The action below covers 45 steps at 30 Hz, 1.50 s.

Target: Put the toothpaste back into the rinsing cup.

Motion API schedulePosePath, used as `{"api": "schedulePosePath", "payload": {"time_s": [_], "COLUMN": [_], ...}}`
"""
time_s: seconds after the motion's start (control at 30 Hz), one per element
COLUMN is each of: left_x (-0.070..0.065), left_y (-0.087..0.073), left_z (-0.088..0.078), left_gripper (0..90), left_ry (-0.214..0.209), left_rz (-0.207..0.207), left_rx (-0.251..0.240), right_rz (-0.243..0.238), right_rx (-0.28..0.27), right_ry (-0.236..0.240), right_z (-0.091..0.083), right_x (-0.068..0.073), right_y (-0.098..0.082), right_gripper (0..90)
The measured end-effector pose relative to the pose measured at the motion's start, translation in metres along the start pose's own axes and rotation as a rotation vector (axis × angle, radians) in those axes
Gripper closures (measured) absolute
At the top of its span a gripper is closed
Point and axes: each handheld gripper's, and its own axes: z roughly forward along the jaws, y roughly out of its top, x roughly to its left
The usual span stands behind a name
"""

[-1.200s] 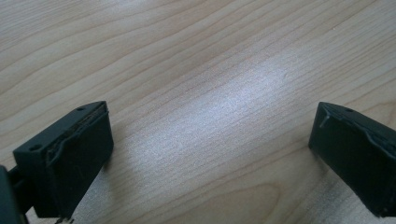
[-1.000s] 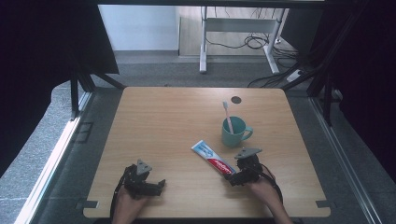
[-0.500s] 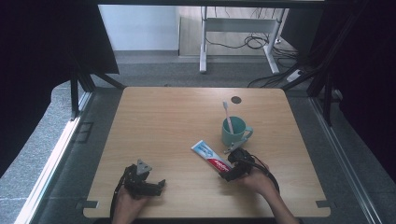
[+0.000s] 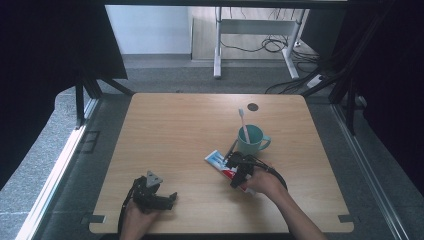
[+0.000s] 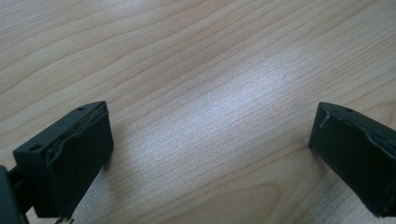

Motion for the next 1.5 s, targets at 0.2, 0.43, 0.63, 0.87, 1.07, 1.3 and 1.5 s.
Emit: {"api": "schedulePosePath", "payload": {"time_s": [0.2, 0.43, 0.63, 0.87, 1.07, 1.3, 1.5], "left_x": [0.000, 0.000, 0.000, 0.000, 0.000, 0.000, 0.000], "left_y": [0.000, 0.000, 0.000, 0.000, 0.000, 0.000, 0.000], "left_z": [0.000, 0.000, 0.000, 0.000, 0.000, 0.000, 0.000], "left_gripper": [0.0, 0.0, 0.0, 0.0, 0.0, 0.0, 0.0], "left_ry": [0.000, 0.000, -0.001, -0.002, -0.002, -0.003, -0.002], "left_rz": [0.004, 0.003, 0.003, 0.006, 0.007, 0.007, 0.007], "left_rx": [0.000, 0.000, 0.000, 0.001, 0.001, 0.001, 0.001], "right_rz": [0.012, 0.034, 0.027, 0.001, -0.010, -0.026, -0.048], "right_rx": [0.064, 0.124, 0.163, 0.130, 0.102, 0.085, 0.057], "right_ry": [-0.002, 0.024, 0.006, -0.007, -0.007, -0.016, -0.014], "right_z": [0.000, 0.002, 0.003, -0.003, -0.005, -0.006, -0.007], "right_x": [-0.002, -0.006, -0.005, -0.003, -0.003, -0.001, 0.000], "right_y": [0.016, 0.024, 0.030, 0.029, 0.026, 0.024, 0.022], "right_gripper": [44.8, 46.4, 51.1, 67.1, 70.1, 71.0, 71.3]}}
